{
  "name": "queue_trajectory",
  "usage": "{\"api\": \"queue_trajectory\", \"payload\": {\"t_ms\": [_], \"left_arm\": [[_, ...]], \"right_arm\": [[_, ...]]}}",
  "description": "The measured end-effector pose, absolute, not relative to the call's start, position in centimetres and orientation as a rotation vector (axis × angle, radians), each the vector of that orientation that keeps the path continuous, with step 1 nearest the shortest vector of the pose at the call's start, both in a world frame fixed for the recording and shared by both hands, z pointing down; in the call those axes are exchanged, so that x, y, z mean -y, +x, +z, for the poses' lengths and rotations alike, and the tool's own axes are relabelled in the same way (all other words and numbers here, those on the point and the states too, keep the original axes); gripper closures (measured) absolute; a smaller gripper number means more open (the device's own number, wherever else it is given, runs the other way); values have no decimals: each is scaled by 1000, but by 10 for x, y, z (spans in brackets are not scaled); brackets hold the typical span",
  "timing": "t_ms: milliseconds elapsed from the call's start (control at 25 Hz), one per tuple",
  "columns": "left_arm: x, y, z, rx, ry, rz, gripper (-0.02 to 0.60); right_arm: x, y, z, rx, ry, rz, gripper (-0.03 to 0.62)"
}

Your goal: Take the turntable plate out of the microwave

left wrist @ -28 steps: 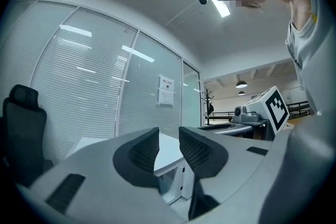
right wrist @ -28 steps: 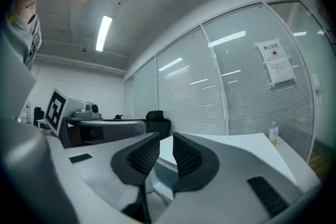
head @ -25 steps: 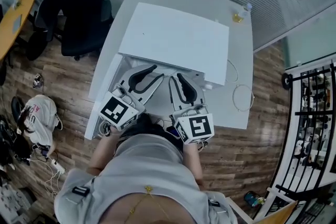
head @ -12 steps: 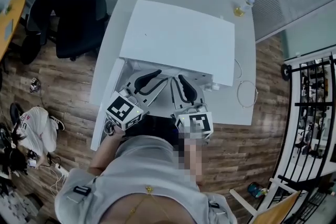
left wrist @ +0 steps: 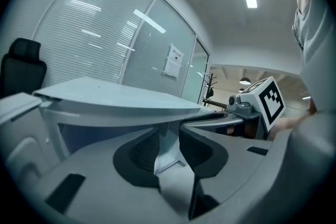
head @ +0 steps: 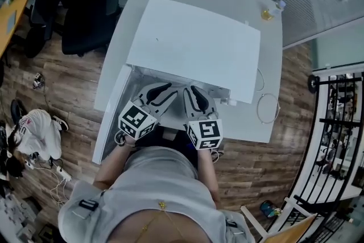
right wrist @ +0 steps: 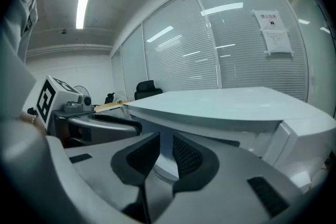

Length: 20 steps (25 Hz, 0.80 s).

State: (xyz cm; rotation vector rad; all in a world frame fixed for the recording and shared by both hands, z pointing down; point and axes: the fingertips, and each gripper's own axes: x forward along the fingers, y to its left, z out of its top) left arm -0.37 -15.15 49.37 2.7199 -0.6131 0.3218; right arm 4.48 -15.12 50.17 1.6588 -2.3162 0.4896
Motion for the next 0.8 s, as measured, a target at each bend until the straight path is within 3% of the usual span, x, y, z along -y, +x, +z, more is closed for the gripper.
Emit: {"api": "queue_trajectory", "payload": {"t_ms": [280,800], "left_arm": [[152,-4,548,635,2581,413,456],[161,-19,646,735,1964,142,434]], "right_arm": [[150,45,543,2268,1584,560,510],[140,62,568,2220,1582,657,510]]}}
